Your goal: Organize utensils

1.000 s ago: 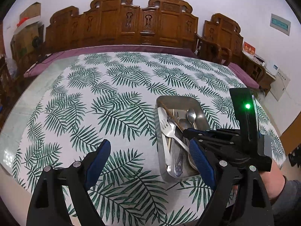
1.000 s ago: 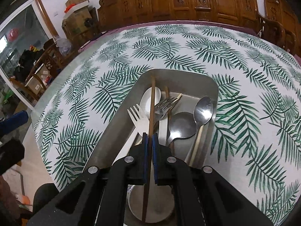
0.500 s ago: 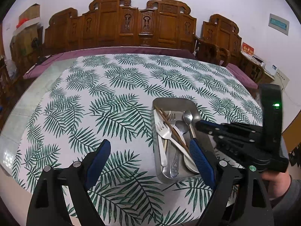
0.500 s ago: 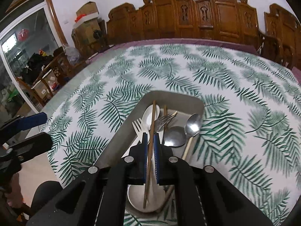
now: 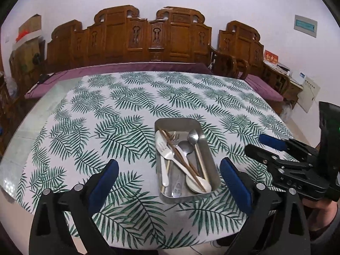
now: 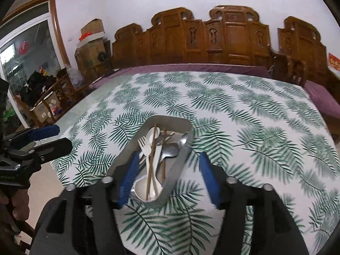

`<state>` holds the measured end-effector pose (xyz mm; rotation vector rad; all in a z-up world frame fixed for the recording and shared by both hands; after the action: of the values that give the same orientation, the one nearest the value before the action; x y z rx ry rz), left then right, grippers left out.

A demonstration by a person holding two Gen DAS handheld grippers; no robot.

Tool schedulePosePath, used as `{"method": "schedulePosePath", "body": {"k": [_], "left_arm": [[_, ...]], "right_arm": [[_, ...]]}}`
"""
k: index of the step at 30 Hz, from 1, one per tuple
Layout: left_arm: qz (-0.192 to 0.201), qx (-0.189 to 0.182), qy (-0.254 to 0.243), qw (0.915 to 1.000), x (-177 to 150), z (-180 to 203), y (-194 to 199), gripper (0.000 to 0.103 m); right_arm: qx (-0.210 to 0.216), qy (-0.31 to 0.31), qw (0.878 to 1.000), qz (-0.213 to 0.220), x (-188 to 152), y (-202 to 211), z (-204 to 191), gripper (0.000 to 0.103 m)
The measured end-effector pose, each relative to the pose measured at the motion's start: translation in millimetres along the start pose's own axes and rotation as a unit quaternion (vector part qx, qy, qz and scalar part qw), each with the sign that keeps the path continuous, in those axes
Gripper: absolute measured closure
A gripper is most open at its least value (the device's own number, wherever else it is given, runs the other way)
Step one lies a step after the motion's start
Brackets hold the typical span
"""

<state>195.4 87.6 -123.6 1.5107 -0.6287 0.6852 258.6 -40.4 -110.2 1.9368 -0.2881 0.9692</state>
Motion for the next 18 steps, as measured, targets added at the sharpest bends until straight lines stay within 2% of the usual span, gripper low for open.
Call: {"method": "schedulePosePath", "body": {"k": [2, 3, 4, 7, 18], "left_arm": [[0.001, -0.002, -0.002, 1.0000, 0.2, 5.1, 3.0, 0.008], [-0.002, 0.000, -0.005, 1.0000, -0.3, 9.0, 4.4, 0.008], [-0.003, -0.001, -0.006, 1.0000, -1.1, 11.3, 5.2, 0.008], [-0.004, -0.002, -0.011, 0.9999, -2.5, 19.4, 8.9, 0.008], [-0.011, -0.007, -0.030, 0.9995, -8.0, 46.9, 24.3, 0.008]], "right_arm": [[-0.010, -0.003, 1.000, 0.004, -3.0, 10.7, 5.2, 0.033], [-0.013, -0.004, 1.000, 0.005, -3.9, 13.8, 6.4, 0.028], [-0.017, -0.007, 1.000, 0.009, -5.1, 19.8, 9.3, 0.016], [-0.025, -0.010, 0.999, 0.022, -7.6, 35.6, 16.1, 0.004], [-0.050, -0.022, 0.998, 0.042, -15.9, 80.6, 31.1, 0.003]]}}
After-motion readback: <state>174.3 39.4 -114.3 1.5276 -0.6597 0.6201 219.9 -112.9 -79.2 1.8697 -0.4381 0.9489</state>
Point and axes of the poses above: each gripper's, at about its wrist camera, not at the fingertips, and y roughly against the way its jaws point, z to its right, x to its top, the point moved 6 cm from there along -y, roughly the way its jaws point, and after that the axes turned 7 degrees about -y, right-handed, at the moved point
